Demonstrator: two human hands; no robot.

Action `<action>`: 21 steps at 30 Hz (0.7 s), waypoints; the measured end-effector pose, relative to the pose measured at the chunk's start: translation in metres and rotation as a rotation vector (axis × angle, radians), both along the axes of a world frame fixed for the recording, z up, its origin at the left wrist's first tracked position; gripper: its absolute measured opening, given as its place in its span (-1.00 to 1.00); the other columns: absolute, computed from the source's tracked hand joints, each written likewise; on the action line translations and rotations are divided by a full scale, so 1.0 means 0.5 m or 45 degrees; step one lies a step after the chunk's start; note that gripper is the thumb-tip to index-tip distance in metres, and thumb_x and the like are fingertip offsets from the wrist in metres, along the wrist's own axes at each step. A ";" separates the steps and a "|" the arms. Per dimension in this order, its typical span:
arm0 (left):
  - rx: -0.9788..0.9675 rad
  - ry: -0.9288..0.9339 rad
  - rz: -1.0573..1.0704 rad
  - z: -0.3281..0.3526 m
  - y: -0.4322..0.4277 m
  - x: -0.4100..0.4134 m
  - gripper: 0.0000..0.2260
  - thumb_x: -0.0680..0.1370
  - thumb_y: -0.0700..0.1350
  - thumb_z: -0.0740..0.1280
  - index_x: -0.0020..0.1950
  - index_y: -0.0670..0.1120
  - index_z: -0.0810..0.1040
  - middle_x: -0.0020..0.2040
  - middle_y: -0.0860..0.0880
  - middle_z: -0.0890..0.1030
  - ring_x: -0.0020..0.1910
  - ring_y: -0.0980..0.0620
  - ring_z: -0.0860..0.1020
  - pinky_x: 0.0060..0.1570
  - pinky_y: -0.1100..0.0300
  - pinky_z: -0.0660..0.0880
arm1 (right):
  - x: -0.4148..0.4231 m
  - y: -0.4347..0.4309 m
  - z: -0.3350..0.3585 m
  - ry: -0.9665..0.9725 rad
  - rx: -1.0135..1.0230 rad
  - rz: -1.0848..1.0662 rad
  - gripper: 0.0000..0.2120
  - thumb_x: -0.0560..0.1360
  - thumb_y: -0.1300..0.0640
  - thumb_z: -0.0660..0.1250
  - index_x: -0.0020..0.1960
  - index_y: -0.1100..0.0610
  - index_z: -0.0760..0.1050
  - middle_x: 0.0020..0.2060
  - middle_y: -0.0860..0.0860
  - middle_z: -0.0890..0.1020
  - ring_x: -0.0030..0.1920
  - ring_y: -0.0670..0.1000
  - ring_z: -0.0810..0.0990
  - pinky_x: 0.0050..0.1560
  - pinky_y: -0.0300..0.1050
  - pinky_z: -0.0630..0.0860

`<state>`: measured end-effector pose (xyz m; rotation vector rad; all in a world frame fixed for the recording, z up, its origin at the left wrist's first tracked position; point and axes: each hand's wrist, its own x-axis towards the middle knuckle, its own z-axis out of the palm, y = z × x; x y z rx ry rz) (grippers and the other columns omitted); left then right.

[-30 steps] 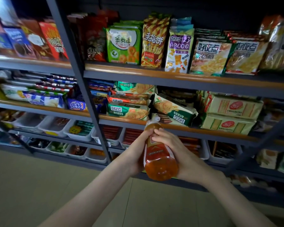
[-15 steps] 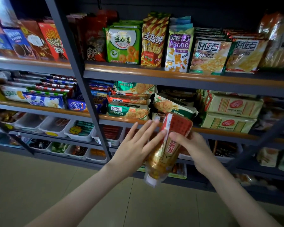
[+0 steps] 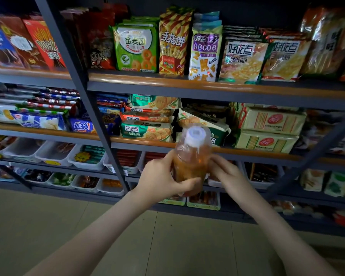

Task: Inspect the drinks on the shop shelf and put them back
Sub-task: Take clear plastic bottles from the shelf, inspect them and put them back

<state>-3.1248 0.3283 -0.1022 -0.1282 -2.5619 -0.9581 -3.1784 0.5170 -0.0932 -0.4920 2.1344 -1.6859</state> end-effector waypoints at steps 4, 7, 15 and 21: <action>0.168 -0.228 -0.167 0.016 0.008 -0.005 -0.60 0.27 0.40 0.27 -0.19 0.09 0.48 -0.36 0.15 0.59 -0.34 0.26 0.58 -0.37 0.41 0.44 | 0.010 0.002 0.041 0.023 -0.412 0.152 -0.56 0.48 -0.15 0.36 0.32 -0.10 0.40 0.19 -0.19 0.60 0.24 -0.16 0.54 0.09 -0.32 0.49; 0.223 -0.402 -0.321 0.027 0.019 0.000 -0.60 0.26 0.37 0.29 -0.23 0.06 0.51 -0.33 0.11 0.64 -0.33 0.22 0.61 -0.33 0.36 0.48 | 0.002 -0.013 0.051 0.009 -0.449 0.087 -0.66 0.45 -0.04 0.34 0.21 -0.02 0.49 0.04 -0.08 0.67 0.09 -0.05 0.63 0.00 -0.17 0.54; 0.412 -0.645 -0.407 0.029 0.000 -0.005 -0.44 0.29 0.26 0.39 -0.06 -0.23 0.62 -0.11 -0.13 0.70 -0.12 -0.12 0.67 0.02 -0.21 0.54 | -0.016 -0.006 0.049 -0.030 -0.431 0.201 -0.46 0.31 -0.27 0.47 0.20 -0.03 0.55 0.14 0.03 0.64 0.18 0.08 0.59 0.11 -0.07 0.54; 0.624 -0.683 -0.187 0.028 0.014 -0.010 -0.46 0.31 0.33 0.40 -0.14 -0.16 0.61 -0.19 -0.04 0.71 -0.17 -0.05 0.69 -0.06 0.04 0.62 | 0.000 -0.008 0.054 0.095 -0.262 0.072 -0.48 0.47 -0.06 0.33 0.37 -0.27 0.24 0.18 -0.30 0.48 0.13 -0.38 0.50 0.07 -0.40 0.50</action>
